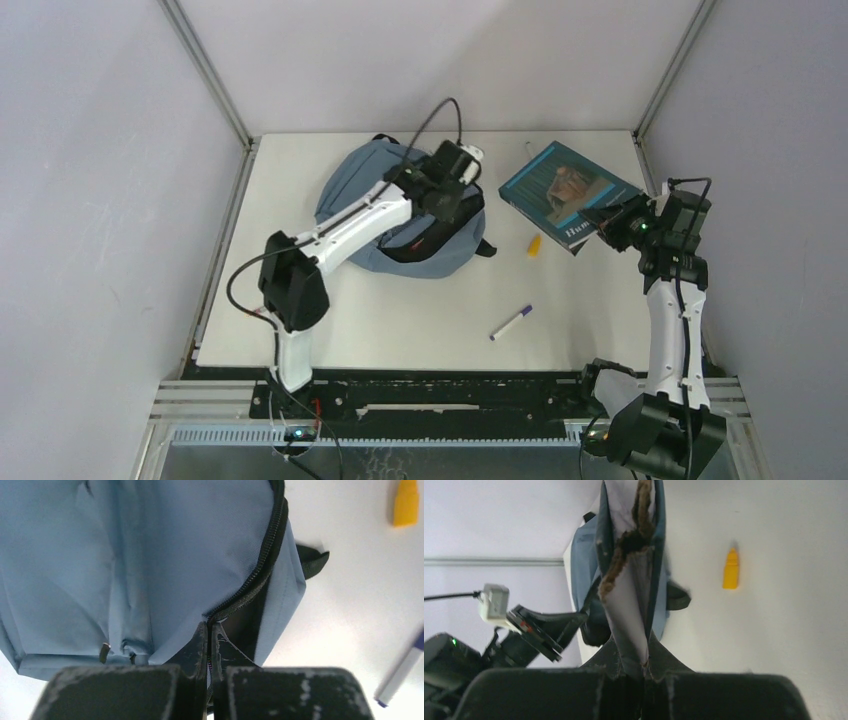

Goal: Pack the student bag
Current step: Place the book in the student bag.

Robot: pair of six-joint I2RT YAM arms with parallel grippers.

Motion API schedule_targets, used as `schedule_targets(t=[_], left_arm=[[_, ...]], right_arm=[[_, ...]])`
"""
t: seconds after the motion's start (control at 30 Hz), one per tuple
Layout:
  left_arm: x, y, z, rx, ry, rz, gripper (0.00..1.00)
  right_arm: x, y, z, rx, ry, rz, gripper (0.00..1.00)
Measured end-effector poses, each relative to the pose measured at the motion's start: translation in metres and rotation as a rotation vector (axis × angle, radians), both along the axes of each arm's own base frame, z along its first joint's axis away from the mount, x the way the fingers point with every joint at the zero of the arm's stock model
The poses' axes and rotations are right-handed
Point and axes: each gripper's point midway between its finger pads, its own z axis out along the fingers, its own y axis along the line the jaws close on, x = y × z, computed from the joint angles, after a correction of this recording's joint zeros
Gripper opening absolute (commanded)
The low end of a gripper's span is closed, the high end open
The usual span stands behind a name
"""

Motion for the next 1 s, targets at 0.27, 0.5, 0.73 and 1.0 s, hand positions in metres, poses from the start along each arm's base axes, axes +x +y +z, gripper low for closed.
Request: schedule_targets(t=[0.27,0.5,0.73,1.0], left_arm=[[0.035,0.053,0.069,-0.286,-0.02,0.175,0.0],[0.032,0.059,0.12,-0.435,-0.083,0.18,0.0],[0.029,0.053,0.121,-0.478,-0.062,0.162,0.0],[0.029,0.046,0.126,-0.528,-0.048,0.125,0.0]], right_arm=[[0.0,0.05,0.008,0.041,-0.036,0.19,0.0],[0.0,0.099,-0.005,0.111,-0.003,0.324,0.0],[0.009,0.117,-0.017,0.127,0.036,0.327,0.0],[0.008,0.164,-0.031,0.131,0.067,0.418,0.0]])
